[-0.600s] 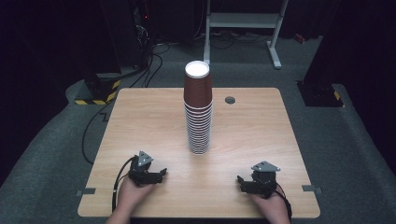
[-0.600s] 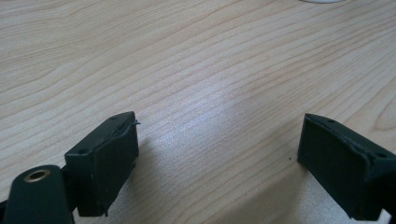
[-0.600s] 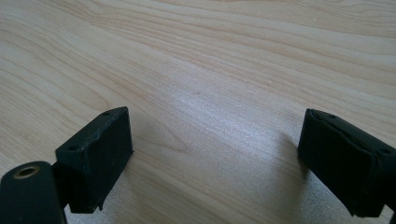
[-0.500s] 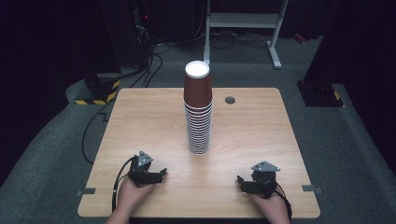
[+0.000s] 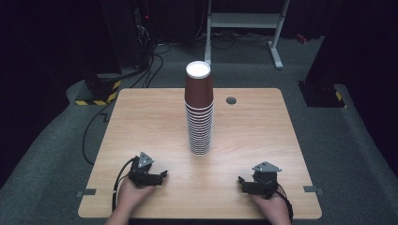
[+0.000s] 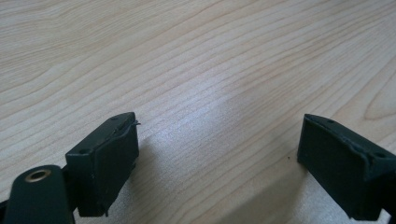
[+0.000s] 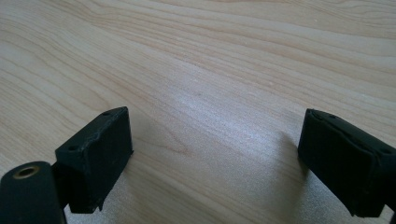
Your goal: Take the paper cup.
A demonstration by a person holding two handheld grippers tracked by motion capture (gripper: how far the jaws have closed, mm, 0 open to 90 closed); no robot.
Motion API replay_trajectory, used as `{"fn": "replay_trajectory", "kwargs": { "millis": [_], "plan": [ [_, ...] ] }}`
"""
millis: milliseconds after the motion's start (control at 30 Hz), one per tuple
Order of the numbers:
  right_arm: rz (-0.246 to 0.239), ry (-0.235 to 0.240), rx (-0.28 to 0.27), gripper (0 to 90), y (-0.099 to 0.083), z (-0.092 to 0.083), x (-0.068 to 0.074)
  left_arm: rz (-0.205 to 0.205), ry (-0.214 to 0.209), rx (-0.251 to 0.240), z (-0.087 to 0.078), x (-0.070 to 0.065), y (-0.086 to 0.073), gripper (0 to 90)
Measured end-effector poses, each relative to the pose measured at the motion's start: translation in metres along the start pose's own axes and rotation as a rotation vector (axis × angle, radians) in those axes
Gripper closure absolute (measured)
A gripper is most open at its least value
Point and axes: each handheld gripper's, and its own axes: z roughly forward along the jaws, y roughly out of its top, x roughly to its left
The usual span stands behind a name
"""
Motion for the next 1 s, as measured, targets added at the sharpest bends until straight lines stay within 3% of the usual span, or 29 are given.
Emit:
{"fn": "replay_trajectory", "kwargs": {
  "millis": [67, 167, 500, 833, 1000],
  "plan": [
    [0.004, 0.001, 0.001, 9.8, 0.0, 0.0, 0.0, 0.009, -0.003, -0.009, -0.003, -0.002, 0.0, 11.7],
    [0.003, 0.001, 0.001, 9.8, 0.0, 0.0, 0.0, -0.015, -0.048, -0.026, -0.007, -0.002, -0.002, 10.4],
    [0.002, 0.0, 0.0, 9.7, 0.001, 0.001, 0.0, -0.015, -0.053, -0.063, -0.013, -0.005, -0.002, 9.7],
    [0.006, 0.002, 0.0, 9.8, 0.001, 0.001, 0.0, 0.003, -0.093, -0.143, -0.02, -0.011, 0.003, 11.8],
    [0.003, 0.003, 0.0, 9.8, 0.001, 0.001, 0.0, -0.026, -0.116, -0.196, -0.026, -0.014, 0.008, 12.3]
  ]
}}
